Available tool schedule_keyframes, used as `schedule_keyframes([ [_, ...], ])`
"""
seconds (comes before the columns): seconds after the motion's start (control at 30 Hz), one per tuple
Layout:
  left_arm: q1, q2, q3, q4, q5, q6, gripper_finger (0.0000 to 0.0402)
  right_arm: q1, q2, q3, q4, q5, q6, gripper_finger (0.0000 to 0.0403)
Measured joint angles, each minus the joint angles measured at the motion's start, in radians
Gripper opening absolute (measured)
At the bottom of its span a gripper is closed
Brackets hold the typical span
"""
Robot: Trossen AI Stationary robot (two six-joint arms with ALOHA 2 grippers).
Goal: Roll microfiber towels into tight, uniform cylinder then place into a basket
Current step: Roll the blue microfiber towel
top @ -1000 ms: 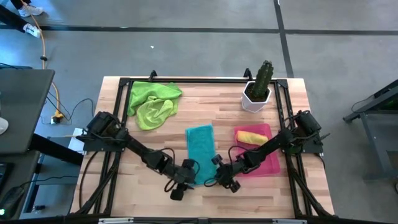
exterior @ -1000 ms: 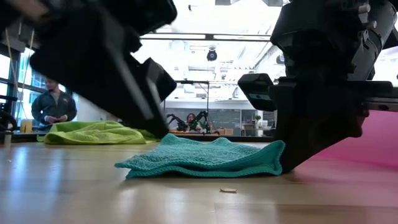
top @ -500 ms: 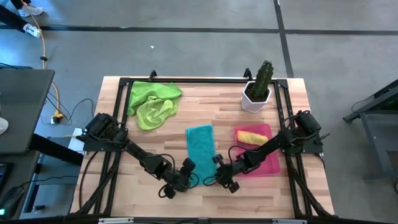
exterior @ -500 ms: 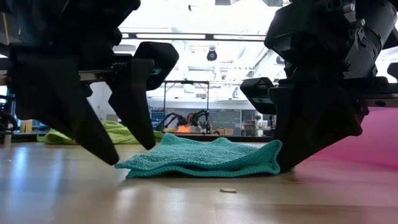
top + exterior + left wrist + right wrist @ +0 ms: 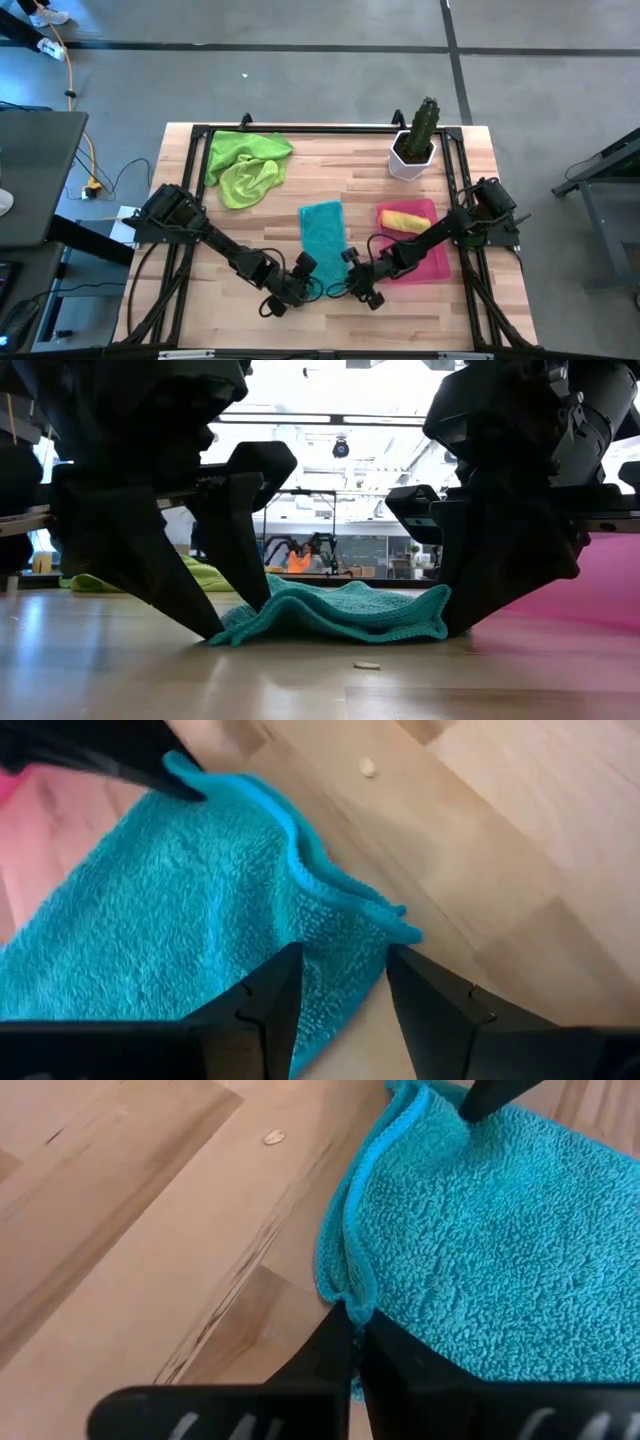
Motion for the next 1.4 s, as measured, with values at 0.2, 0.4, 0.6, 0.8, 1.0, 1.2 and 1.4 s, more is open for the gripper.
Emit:
schedule_keyframes([
  [0.2, 0.003, 0.002, -0.004, 0.018, 0.059, -0.222, 0.0121, 0.0, 0.0, 0.0, -0.004, -0.001, 0.014, 0.0001],
  [0.4, 0.006, 0.004, -0.004, 0.016, 0.123, -0.399, 0.0058, 0.0, 0.0, 0.0, -0.001, 0.0, 0.015, 0.0],
  [0.6, 0.006, -0.017, -0.005, 0.024, 0.186, -0.525, 0.0005, -0.005, 0.0, 0.0, 0.014, -0.005, 0.048, 0.0],
  [0.8, 0.005, -0.075, -0.01, -0.002, 0.203, -0.609, 0.001, -0.061, 0.003, -0.002, 0.053, -0.103, 0.189, 0.0],
  [1.0, 0.003, -0.125, -0.01, -0.014, 0.21, -0.794, 0.0004, -0.149, 0.003, -0.002, 0.142, -0.263, 0.437, 0.0],
  [1.2, 0.004, -0.169, -0.008, -0.071, 0.196, -0.893, 0.0004, -0.181, 0.003, -0.002, 0.171, -0.382, 0.613, 0.0],
  [1.4, 0.03, -0.189, -0.008, -0.227, 0.18, -1.059, 0.0004, -0.193, 0.002, -0.001, 0.218, -0.397, 0.783, 0.0],
])
